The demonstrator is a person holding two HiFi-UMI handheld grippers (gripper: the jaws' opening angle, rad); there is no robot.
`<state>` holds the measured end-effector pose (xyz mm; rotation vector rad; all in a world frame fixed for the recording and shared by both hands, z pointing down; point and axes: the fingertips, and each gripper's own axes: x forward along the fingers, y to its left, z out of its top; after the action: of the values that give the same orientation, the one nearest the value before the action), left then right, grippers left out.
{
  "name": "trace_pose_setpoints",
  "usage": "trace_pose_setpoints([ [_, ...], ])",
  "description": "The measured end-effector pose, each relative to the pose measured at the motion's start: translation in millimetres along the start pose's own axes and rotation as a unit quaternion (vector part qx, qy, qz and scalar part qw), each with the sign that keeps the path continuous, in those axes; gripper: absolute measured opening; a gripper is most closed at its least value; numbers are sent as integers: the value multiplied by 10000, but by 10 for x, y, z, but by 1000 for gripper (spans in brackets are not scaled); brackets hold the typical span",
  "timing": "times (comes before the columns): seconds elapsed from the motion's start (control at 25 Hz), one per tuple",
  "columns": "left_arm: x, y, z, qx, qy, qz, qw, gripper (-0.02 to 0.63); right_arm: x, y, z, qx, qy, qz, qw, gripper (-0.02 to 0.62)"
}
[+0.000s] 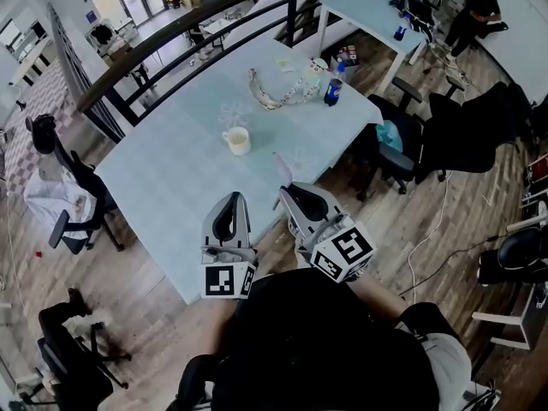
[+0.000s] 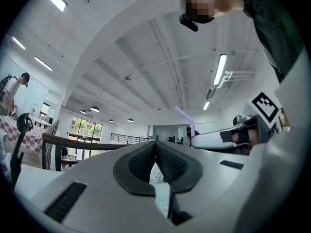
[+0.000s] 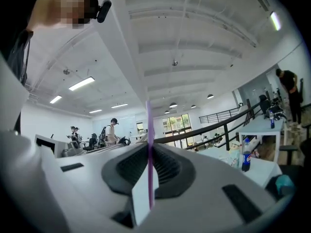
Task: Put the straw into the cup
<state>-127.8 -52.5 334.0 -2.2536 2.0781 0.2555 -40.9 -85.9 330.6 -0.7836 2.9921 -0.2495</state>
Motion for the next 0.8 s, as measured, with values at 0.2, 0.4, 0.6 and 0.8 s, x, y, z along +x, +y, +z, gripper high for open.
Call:
trace_pose_setpoints([
  [0.2, 321, 180, -107, -3, 89, 290, 9995, 14, 347, -178, -7, 23, 143, 418, 9990, 38],
  [0.4, 661, 288, -173, -10, 183, 640, 9978, 14, 665, -492, 12, 151, 321, 722, 9968, 38],
  [0.6, 857, 413, -241, -13, 260, 1128, 9933, 14, 935, -704, 30, 144, 472, 1142, 9922, 38],
  [0.8, 1060, 521, -270, 58, 288, 1583, 9869, 14, 1181, -940, 84, 158, 550, 1490, 9872, 38],
])
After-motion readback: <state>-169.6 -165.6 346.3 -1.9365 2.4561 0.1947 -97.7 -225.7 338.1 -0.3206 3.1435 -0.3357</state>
